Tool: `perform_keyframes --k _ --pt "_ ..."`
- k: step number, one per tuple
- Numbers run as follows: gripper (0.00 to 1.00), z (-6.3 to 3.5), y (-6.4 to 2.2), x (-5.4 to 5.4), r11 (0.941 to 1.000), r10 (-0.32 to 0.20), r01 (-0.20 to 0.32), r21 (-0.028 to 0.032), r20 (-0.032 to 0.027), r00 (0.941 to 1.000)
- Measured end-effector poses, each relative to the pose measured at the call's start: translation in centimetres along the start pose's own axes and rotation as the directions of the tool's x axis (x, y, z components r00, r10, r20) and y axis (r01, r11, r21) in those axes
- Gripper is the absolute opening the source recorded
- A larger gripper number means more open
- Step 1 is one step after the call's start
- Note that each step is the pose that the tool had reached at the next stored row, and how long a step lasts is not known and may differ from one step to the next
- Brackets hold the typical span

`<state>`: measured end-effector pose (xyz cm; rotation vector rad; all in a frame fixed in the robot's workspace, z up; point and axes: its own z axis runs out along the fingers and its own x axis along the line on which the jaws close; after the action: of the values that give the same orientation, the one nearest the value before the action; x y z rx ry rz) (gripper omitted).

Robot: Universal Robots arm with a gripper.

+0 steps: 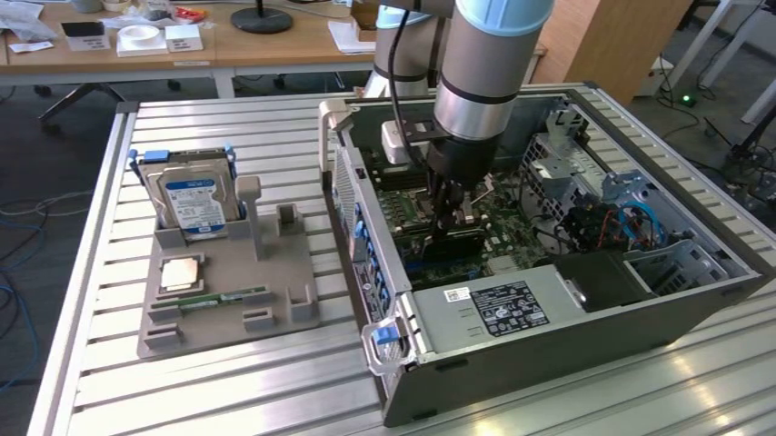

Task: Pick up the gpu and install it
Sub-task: 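Press down on the gpu until it lock into place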

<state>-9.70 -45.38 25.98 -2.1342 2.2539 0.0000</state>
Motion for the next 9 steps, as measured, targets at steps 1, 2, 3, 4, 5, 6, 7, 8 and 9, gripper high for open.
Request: perform_keyframes --k 1,2,3,4,5,6,7,8,9 --pt "0.11 0.00 0.00 0.00 1.0000 0.000 0.000 0.0000 0.0002 1.0000" --pt "0.11 0.00 0.00 0.00 1.0000 0.000 0.000 0.0000 0.0001 1.0000" --pt "0.11 0.00 0.00 0.00 1.0000 0.000 0.000 0.0000 0.0001 1.0000" --pt "0.11 -0.01 0.00 0.00 1.0000 0.000 0.000 0.0001 0.0004 1.0000" --pt "0.11 -0.05 0.00 -0.01 1.0000 0.000 0.000 0.0003 0.0009 1.0000" --pt "0.11 -0.12 0.00 -0.02 1.0000 0.000 0.000 0.0005 0.0015 1.0000" --pt "0.11 -0.21 -0.01 -0.02 1.0000 0.000 0.000 0.0008 0.0020 1.0000" --pt "0.11 -0.38 -0.01 -0.02 1.0000 0.000 0.000 0.0003 0.0009 1.0000" --pt "0.11 -0.55 -0.01 -0.02 1.0000 0.000 0.000 0.0002 0.0003 1.0000"
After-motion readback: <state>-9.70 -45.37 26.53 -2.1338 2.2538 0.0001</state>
